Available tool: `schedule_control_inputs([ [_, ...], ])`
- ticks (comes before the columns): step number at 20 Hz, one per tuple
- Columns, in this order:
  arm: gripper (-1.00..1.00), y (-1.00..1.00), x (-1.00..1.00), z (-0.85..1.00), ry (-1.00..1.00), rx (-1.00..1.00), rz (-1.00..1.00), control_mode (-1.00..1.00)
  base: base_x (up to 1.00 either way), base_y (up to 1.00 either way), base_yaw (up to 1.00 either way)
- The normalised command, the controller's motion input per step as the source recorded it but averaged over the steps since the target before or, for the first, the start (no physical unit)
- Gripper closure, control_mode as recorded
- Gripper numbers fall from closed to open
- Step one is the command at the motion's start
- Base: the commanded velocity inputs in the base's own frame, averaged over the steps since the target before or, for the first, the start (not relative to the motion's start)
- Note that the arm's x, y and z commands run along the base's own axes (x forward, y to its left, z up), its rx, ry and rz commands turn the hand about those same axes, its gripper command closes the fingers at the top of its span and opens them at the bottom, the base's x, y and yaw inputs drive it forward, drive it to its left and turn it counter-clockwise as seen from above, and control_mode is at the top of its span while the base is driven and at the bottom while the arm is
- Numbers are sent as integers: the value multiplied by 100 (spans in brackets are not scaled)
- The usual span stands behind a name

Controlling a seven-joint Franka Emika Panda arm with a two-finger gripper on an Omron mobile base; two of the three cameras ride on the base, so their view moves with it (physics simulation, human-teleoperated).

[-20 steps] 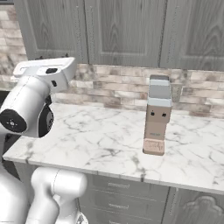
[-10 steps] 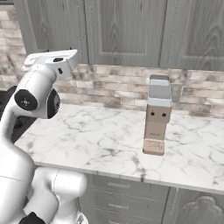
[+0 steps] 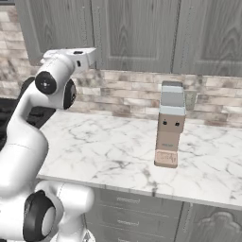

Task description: Open the cabinet directly in front. Then move the beer and the mug to the dining counter with the jar on it.

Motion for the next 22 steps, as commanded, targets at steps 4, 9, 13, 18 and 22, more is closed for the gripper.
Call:
schedule_control_inputs([
  [4,-100,-15,78,0,10,4,0,-100,0,0,0],
  [9,-100,-1,98,-5,19,7,0,-100,0,0,0],
  [13,-100,0,100,-30,23,11,0,-100,0,0,0],
  [18,100,0,69,-28,12,3,0,-100,0,0,0],
  [22,100,0,0,0,0,0,0,-100,0,0,0],
])
